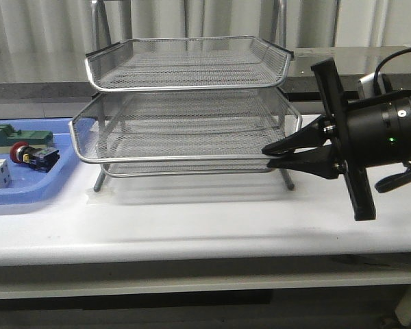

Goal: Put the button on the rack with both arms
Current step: 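Grip the middle tray edge with the right gripper and pull it outward, then open the right gripper and withdraw it from the pulled-out tray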

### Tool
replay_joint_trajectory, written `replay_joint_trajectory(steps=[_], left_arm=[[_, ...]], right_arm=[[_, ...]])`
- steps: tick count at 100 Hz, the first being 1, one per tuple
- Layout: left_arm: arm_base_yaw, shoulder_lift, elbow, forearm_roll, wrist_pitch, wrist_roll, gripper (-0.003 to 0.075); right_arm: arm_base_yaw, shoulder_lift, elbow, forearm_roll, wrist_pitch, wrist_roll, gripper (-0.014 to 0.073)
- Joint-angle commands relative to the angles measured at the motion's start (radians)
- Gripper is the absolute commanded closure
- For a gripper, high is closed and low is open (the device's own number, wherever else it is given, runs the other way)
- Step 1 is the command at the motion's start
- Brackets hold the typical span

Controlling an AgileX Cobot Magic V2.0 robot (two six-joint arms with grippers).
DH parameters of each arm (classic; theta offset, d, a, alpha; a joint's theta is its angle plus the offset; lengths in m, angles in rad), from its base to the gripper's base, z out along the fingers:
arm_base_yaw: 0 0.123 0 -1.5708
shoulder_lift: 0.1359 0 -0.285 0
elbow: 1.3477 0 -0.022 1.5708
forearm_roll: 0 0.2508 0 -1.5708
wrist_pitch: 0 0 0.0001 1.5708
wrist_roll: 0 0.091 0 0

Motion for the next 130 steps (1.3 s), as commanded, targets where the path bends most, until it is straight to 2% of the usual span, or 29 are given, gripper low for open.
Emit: replay_joint_trajectory(steps=[1,50,81,86,93,105,112,118,130], left_arm=[[-0.010,-0.032,0.054,-0.008,-0.077,-0.012,0.0741],[-0.010,-0.032,0.054,-0.008,-0.077,-0.012,0.0741],[-0.010,-0.032,0.054,-0.008,-0.077,-0.012,0.0741],[-0.010,-0.032,0.054,-0.008,-0.077,-0.012,0.0741],[-0.010,-0.032,0.054,-0.008,-0.077,-0.012,0.0741],[-0.010,-0.032,0.054,-0.008,-0.077,-0.012,0.0741],[-0.010,-0.032,0.054,-0.008,-0.077,-0.012,0.0741],[-0.010,-0.032,0.054,-0.008,-0.077,-0.012,0.0741],[-0.010,-0.032,0.054,-0.008,-0.077,-0.012,0.0741]], right_arm=[[0.008,-0.057,0.036,-0.019,0.050,-0.049,0.0633],[0.008,-0.136,0.223,-0.018,0.050,-0.109,0.0633],[0.008,-0.146,0.254,0.037,0.058,-0.169,0.0620],[0.008,-0.146,0.254,0.049,0.070,-0.182,0.0592],[0.008,-0.146,0.254,0.068,0.089,-0.198,0.0505],[0.008,-0.146,0.254,0.093,0.130,-0.222,0.0267],[0.008,-0.146,0.253,0.093,0.148,-0.224,0.0156],[0.008,-0.147,0.253,0.093,0.156,-0.224,0.0116],[0.008,-0.162,0.253,0.093,0.172,-0.224,0.0120]])
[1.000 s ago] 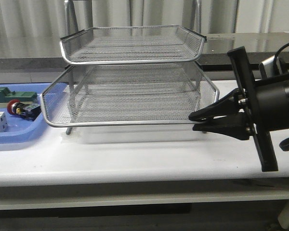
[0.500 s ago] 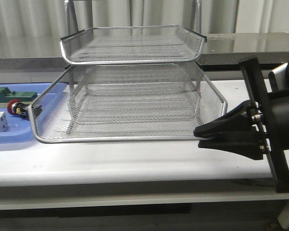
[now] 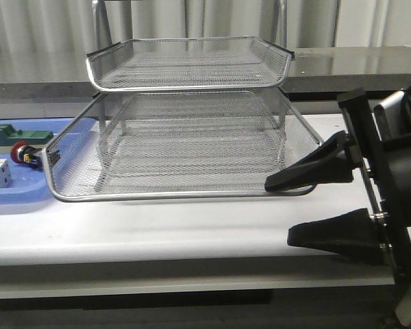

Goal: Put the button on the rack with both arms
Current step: 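Open the right gripper and withdraw it from the pulled-out tray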

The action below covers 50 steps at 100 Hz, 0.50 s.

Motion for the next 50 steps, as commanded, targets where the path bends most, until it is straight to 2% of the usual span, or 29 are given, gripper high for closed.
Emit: replay_joint_trajectory(steps=[1,28,39,50], left_arm=[[-0.010,-0.032,0.054,-0.008,-0.077,-0.012,0.0741],[-0.010,-0.032,0.054,-0.008,-0.077,-0.012,0.0741],[-0.010,-0.032,0.054,-0.008,-0.077,-0.012,0.0741],[-0.010,-0.032,0.054,-0.008,-0.077,-0.012,0.0741]], right_arm=[[0.001,-0.046,-0.009,0.120,0.094,-0.017,0.0120],[-0.002,-0.186,0.015,0.104,0.078,-0.005,0.0120],[-0.002,-0.274,0.029,0.040,0.020,0.038,0.0120],[-0.002,-0.384,0.029,-0.082,-0.049,0.116,0.0120]])
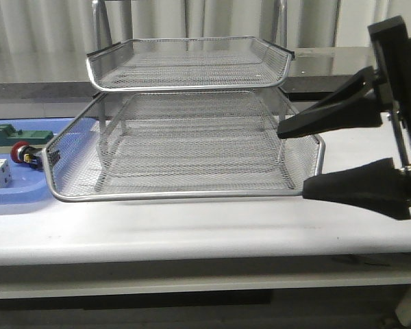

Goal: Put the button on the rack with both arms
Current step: 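Open the right gripper and withdraw it from the pulled-out tray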

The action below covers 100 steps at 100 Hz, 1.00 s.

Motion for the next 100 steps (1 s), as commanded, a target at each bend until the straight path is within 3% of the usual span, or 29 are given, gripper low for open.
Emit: replay_joint_trajectory(steps=[1,19,38,56,74,100], left_arm=[[-0.010,-0.032,0.054,-0.008,-0.077,-0.012,0.0741],[-0.010,-0.032,0.054,-0.008,-0.077,-0.012,0.0741],[-0.010,-0.032,0.054,-0.008,-0.077,-0.012,0.0741],[-0.010,-0.032,0.054,-0.008,-0.077,-0.012,0.0741],[-0.010,-0.032,0.054,-0.008,-0.077,-0.012,0.0741],[-0.010,-0.032,0.054,-0.008,-0.077,-0.012,0.0741]], right_arm=[[-0.002,-0.110,-0.012,-0.057,0.011,0.056,0.0120],[-0.002,-0.345,-0.014,-0.225,-0.147,0.195,0.0120],[-0.002,-0.572,-0.082,-0.593,-0.263,0.449,0.0130],[-0.002,-0.674,-0.234,-1.071,-0.172,0.766,0.0130],[-0.002,-0.712,-0.361,-1.472,-0.032,0.930,0.0130],[-0.002,-0.815,-0.392,-1.796,0.100,1.128,0.0131]])
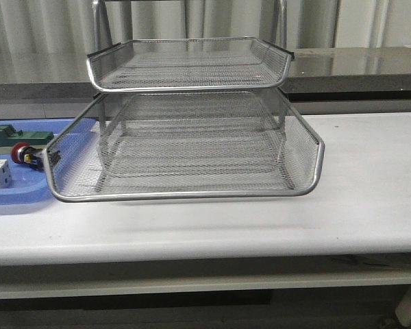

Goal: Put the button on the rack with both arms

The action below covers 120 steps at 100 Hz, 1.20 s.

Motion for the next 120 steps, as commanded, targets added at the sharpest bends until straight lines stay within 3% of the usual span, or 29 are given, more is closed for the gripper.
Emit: replay_joint_trajectory(steps=[1,18,51,120], left_arm=[[-0.010,-0.032,0.054,-0.008,-0.077,-0.012,0.0741],[-0.010,-0.032,0.054,-0.008,-0.077,-0.012,0.0741],[-0.010,-0.032,0.054,-0.008,-0.077,-0.012,0.0741],[-0.010,-0.032,0.054,-0.008,-0.131,-0.012,0.0741]], right_arm=[[-0.002,-0.040,-0.036,-0.097,0.020,0.056,0.0131],[-0.002,-0.110,-0.036,-0.152,0.055,0.086,0.0160],[-0.002,-0.141,-0.035,-0.152,0.077,0.087,0.0669],[-0.002,-0.141,-0.035,-0.149,0.077,0.087,0.0664]])
